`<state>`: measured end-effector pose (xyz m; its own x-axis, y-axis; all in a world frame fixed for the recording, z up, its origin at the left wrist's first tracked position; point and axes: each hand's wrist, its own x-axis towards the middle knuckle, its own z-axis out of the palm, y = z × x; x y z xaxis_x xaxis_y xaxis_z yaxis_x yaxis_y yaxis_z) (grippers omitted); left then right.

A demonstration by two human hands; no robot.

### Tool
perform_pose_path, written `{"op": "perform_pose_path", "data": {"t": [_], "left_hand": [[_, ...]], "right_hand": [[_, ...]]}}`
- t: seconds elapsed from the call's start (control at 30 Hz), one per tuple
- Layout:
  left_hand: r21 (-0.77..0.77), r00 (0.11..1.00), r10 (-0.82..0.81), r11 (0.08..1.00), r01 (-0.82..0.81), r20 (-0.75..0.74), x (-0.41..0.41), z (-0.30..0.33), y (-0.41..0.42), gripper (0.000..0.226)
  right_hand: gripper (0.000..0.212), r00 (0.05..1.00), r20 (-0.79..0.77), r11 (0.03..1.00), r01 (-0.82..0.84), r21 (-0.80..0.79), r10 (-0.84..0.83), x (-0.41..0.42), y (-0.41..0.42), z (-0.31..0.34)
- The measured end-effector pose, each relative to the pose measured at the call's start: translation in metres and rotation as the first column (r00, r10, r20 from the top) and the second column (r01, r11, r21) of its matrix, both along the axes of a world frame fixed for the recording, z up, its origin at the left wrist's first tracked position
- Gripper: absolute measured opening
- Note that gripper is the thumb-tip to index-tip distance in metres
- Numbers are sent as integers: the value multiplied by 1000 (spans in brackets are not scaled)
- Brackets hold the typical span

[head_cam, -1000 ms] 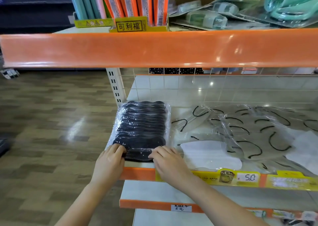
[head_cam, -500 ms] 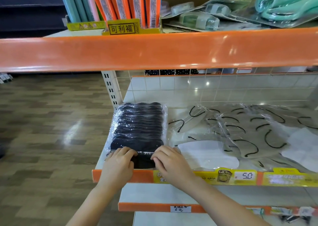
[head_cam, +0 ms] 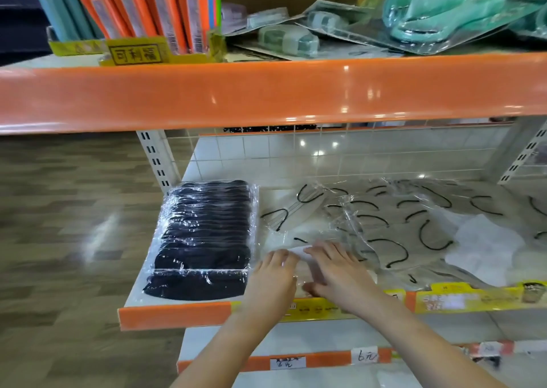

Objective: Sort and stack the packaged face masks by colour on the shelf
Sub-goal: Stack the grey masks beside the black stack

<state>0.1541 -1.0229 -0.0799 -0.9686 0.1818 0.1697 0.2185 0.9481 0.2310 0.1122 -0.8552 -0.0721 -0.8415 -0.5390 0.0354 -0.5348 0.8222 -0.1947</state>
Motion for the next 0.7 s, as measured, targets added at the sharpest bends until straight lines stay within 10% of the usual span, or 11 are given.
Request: {"op": "perform_pose_path", "data": {"t": [0.47,0.7], "left_hand": [[-60,930,282,959,-275,237,-29,11,34,67],[40,928,317,943,-330,196,-35,16,49,38]], "right_hand": [[83,997,75,985,3,170,-16,-22,23,16],[44,997,76,972,-27,235,9,-42,23,26]]}}
